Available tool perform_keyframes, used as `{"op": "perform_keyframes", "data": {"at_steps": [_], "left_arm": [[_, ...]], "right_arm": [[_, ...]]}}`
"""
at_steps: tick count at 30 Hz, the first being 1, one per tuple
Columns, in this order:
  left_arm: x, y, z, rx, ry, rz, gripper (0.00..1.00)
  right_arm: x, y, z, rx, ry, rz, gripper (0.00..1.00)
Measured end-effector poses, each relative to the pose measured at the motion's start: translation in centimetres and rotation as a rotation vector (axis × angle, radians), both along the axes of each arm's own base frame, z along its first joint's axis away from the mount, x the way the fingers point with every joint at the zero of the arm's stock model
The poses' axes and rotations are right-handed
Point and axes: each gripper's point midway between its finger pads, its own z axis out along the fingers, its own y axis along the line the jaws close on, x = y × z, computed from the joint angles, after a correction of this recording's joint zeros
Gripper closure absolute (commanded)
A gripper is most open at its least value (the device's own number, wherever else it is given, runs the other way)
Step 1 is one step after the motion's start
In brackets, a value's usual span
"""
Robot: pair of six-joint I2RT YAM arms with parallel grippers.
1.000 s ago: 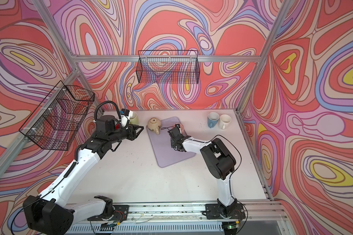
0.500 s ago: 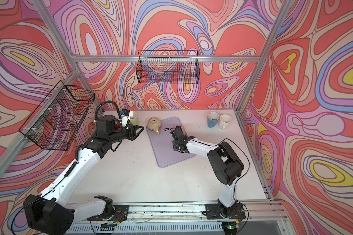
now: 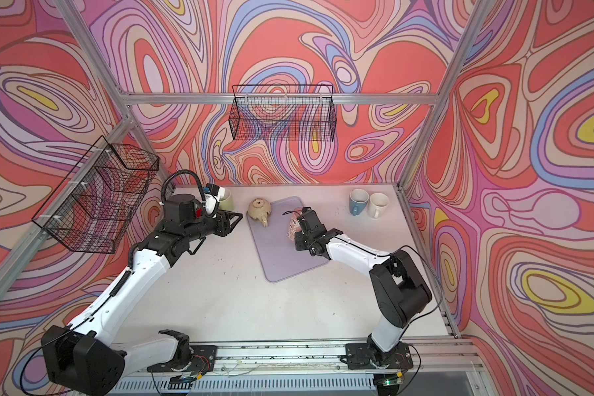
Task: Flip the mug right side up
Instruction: 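Lift the pink mug off the tray with the right gripper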
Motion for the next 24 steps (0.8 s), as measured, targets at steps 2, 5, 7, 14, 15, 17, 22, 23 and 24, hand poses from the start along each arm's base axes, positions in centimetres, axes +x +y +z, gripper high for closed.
{"op": "perform_keyframes", "data": {"at_steps": [2, 5, 7, 14, 15, 17, 22, 23, 24], "left_arm": [[0.0, 0.0, 0.0, 0.0, 0.0, 0.0, 0.6], [0.0, 0.0, 0.0, -0.001, 0.001, -0.001, 0.61], [0.0, -0.1, 0.0, -0.004, 0.003, -0.003, 0.6], [-0.4, -0.6, 0.2, -0.044, 0.021, -0.024, 0.6], [-0.4, -0.7, 0.4, -0.055, 0.021, -0.027, 0.6], [-0.3, -1.1, 0.8, -0.083, 0.019, -0.038, 0.6], [-0.1, -2.2, 1.0, -0.152, 0.044, -0.079, 0.59], [-0.1, -2.4, 0.9, -0.165, 0.054, -0.086, 0.59], [-0.1, -2.6, 0.9, -0.18, 0.062, -0.089, 0.59]], "right_arm": [[-0.3, -0.3, 0.3, 0.026, 0.0, -0.002, 0.99], [-0.8, -0.6, 0.8, 0.063, 0.005, -0.003, 0.99], [-1.0, -0.8, 1.3, 0.093, 0.002, -0.002, 0.99], [-1.7, -1.9, 4.9, 0.239, -0.054, -0.006, 1.0], [-1.7, -2.1, 5.4, 0.259, -0.063, -0.008, 1.0], [-1.9, -2.5, 6.7, 0.302, -0.087, -0.007, 1.0], [-2.4, -3.1, 8.9, 0.392, -0.122, 0.003, 1.0], [-2.6, -3.1, 9.2, 0.407, -0.128, 0.007, 1.0], [-2.8, -3.1, 9.4, 0.421, -0.133, 0.011, 1.0]]}}
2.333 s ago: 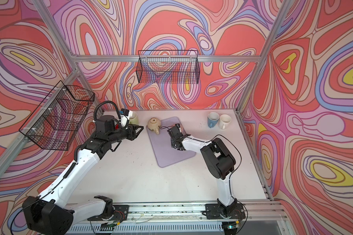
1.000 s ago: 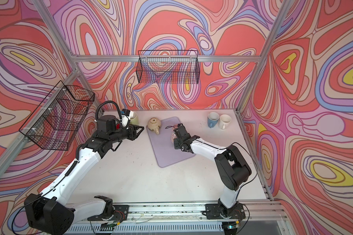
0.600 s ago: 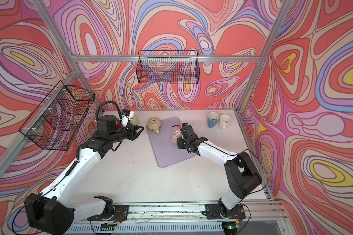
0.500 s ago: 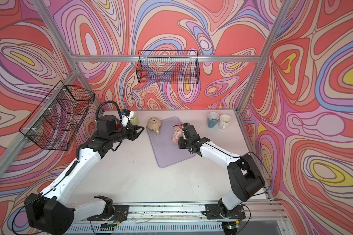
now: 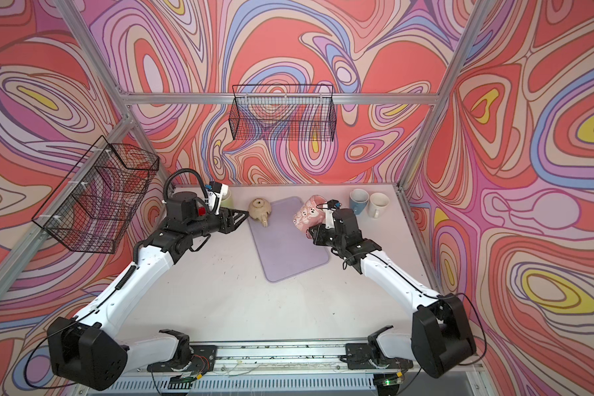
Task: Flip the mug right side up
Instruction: 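Lift the pink mug off the tray with the right gripper, then carry the pink mug toward the left gripper while the left gripper reaches to it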
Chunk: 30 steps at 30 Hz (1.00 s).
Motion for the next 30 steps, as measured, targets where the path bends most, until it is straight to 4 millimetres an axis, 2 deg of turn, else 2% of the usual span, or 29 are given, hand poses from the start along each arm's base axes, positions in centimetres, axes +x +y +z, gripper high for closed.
{"op": "perform_keyframes", "data": {"at_steps": [3, 9, 11, 14, 22, 26, 30], "left_arm": [[-0.3, -0.5, -0.2, -0.065, 0.01, -0.019, 0.58], [-2.1, -1.4, -2.9, -0.219, 0.096, -0.054, 0.55], [-2.6, -1.7, -3.2, -0.271, 0.116, -0.068, 0.54], [-3.4, -2.4, -2.6, -0.339, 0.12, -0.104, 0.5], [-4.9, -4.4, 1.0, -0.442, 0.043, -0.194, 0.42], [-5.1, -5.3, 1.4, -0.464, 0.034, -0.22, 0.4], [-5.0, -6.7, 1.0, -0.48, 0.046, -0.245, 0.38]], "right_arm": [[-0.7, -0.1, 0.8, 0.043, -0.015, 0.011, 1.0], [-1.4, 0.7, 2.3, 0.126, -0.036, 0.056, 1.0], [-1.5, 0.9, 2.9, 0.158, -0.044, 0.068, 1.0], [-1.6, 1.2, 3.9, 0.217, -0.063, 0.089, 1.0], [-2.3, 2.7, 5.9, 0.36, -0.09, 0.172, 1.0], [-2.8, 3.2, 6.9, 0.412, -0.102, 0.21, 1.0], [-3.3, 3.6, 7.7, 0.463, -0.114, 0.244, 1.0]]}}
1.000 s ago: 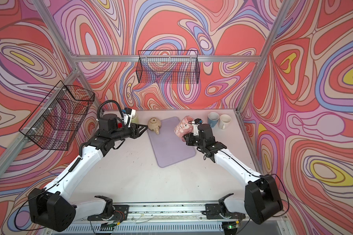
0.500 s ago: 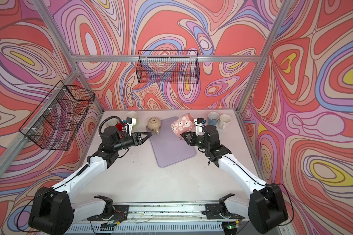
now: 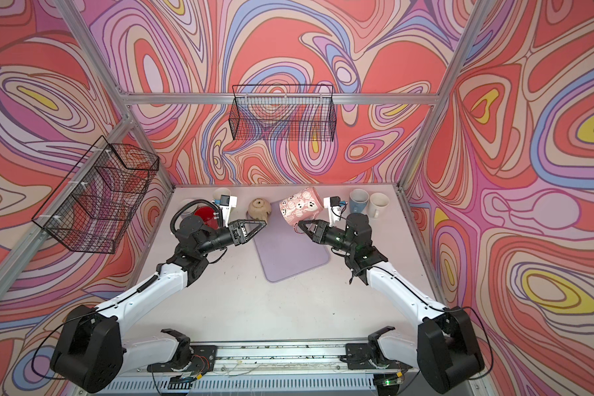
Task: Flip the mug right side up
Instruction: 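Carry the pink mug toward the left gripper while the left gripper reaches to it, then grasp the pink mug's body with the left gripper beside the right gripper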
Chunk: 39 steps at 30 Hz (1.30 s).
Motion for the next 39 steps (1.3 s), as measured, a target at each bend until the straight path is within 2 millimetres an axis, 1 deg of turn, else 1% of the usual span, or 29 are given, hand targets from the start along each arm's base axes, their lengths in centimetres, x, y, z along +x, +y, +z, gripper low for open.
{"op": "perform_keyframes", "data": {"at_steps": [4, 8, 11, 16, 21, 26, 29, 34, 39], "left_arm": [[0.2, -1.0, -0.6, -0.012, 0.014, -0.015, 0.37], [0.4, -1.7, -0.6, -0.027, 0.013, -0.026, 0.36], [0.5, -2.0, -0.3, -0.046, 0.006, -0.032, 0.36], [0.4, -2.6, 1.0, -0.08, -0.021, -0.046, 0.36], [0.0, -3.4, 2.4, -0.105, -0.053, -0.063, 0.36], [-0.1, -4.4, 2.8, -0.114, -0.062, -0.082, 0.36], [0.0, -4.7, 2.7, -0.116, -0.057, -0.085, 0.37], [0.2, -4.8, 3.3, -0.13, -0.076, -0.085, 0.41], [0.4, -4.9, 3.4, -0.14, -0.073, -0.083, 0.56]], "right_arm": [[-0.3, 0.3, 0.3, 0.023, -0.002, 0.019, 1.0], [-0.7, 0.7, 0.5, 0.032, -0.009, 0.037, 1.0], [-1.0, 1.1, 0.6, 0.036, -0.01, 0.053, 1.0], [-1.3, 1.7, 1.0, 0.052, -0.02, 0.071, 1.0], [-1.3, 2.5, 0.6, 0.057, -0.019, 0.091, 1.0], [-1.5, 3.6, -0.4, 0.05, 0.007, 0.116, 1.0], [-1.7, 3.9, -0.3, 0.054, 0.004, 0.127, 1.0], [-1.9, 4.2, 0.1, 0.063, -0.015, 0.136, 1.0], [-1.9, 4.6, 0.3, 0.079, -0.024, 0.151, 0.99]]}}
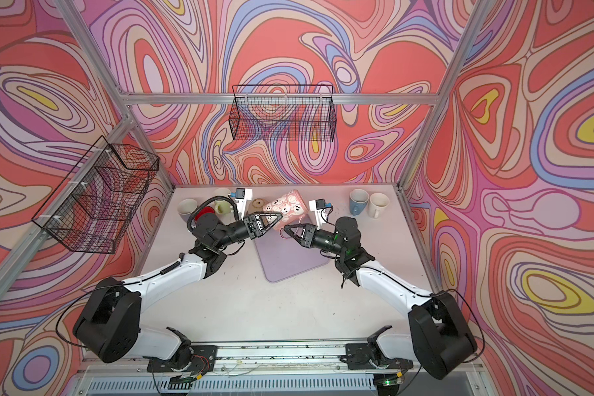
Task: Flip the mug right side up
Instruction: 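Grasp the pink mug's body with the left gripper beside the right gripper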
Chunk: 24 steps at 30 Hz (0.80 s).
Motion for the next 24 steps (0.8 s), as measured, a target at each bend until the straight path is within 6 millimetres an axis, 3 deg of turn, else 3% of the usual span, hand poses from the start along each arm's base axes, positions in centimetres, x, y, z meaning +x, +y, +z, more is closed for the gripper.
{"op": "perform_keyframes", "data": {"at_steps": [12, 19, 24], "left_arm": [[0.3, -0.1, -0.1, -0.003, 0.004, 0.004, 0.83], [-0.5, -0.1, 1.0, -0.017, -0.083, -0.018, 1.0], [-0.4, -0.1, 1.1, -0.02, -0.085, -0.012, 1.0]], "right_arm": [[-0.3, 0.7, 0.5, 0.034, -0.011, 0.034, 0.95], [-0.9, 1.0, 0.9, 0.076, 0.054, 0.072, 0.91], [-0.9, 0.9, 1.0, 0.076, 0.049, 0.072, 0.78]]}}
